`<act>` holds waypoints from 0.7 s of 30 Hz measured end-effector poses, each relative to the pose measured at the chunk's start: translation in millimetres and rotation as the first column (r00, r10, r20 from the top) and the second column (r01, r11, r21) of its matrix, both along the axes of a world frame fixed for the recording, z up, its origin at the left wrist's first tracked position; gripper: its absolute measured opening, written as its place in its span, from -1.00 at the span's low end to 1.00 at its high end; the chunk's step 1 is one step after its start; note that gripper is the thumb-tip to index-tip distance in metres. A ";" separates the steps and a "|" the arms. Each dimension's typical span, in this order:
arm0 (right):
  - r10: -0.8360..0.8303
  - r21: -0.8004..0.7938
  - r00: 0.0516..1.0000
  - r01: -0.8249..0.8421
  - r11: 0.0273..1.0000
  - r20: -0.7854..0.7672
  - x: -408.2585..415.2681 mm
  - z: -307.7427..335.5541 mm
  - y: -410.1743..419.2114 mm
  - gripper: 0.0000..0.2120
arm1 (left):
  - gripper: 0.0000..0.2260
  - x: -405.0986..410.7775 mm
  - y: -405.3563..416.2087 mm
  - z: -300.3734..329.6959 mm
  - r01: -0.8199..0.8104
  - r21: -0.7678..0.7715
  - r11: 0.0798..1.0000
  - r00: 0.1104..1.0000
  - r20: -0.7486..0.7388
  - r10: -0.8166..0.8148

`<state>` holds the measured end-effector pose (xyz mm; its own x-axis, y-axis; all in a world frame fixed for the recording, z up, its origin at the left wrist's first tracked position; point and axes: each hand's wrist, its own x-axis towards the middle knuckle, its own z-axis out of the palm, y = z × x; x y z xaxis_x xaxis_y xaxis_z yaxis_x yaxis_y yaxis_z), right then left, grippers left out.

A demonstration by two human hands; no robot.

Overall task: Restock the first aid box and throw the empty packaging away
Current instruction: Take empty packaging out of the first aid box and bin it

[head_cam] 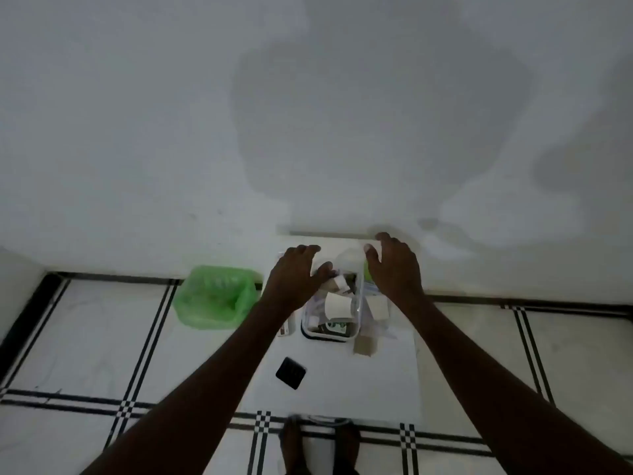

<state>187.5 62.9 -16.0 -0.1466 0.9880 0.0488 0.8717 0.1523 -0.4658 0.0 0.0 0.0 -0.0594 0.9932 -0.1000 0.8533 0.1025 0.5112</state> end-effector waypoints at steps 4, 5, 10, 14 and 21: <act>-0.288 -0.233 0.957 0.285 0.930 0.020 23.3 -55.4 -3.1 -0.75 | -0.71 9.4 14.9 -43.3 0.108 -0.120 0.987 0.994 0.007 -0.108; -0.328 -0.294 0.943 0.328 0.898 0.050 30.0 -71.0 -8.1 -0.74 | -0.71 10.9 16.7 -56.2 0.136 -0.133 0.982 0.991 0.006 -0.136; -0.452 -0.431 0.884 0.457 0.778 0.121 43.2 -121.6 -25.6 -0.66 | -0.74 19.2 29.5 -91.8 0.218 -0.212 0.953 0.965 -0.101 -0.243; -0.488 -0.434 0.866 0.485 0.760 0.113 40.2 -134.9 -32.9 -0.64 | -0.59 24.5 33.5 -110.9 0.271 -0.283 0.920 0.840 -0.397 -0.370; -0.476 -0.373 0.869 0.490 0.788 0.135 40.1 -138.6 -42.6 -0.67 | -0.70 31.9 29.8 -114.4 0.265 -0.218 0.939 0.800 -0.494 -0.340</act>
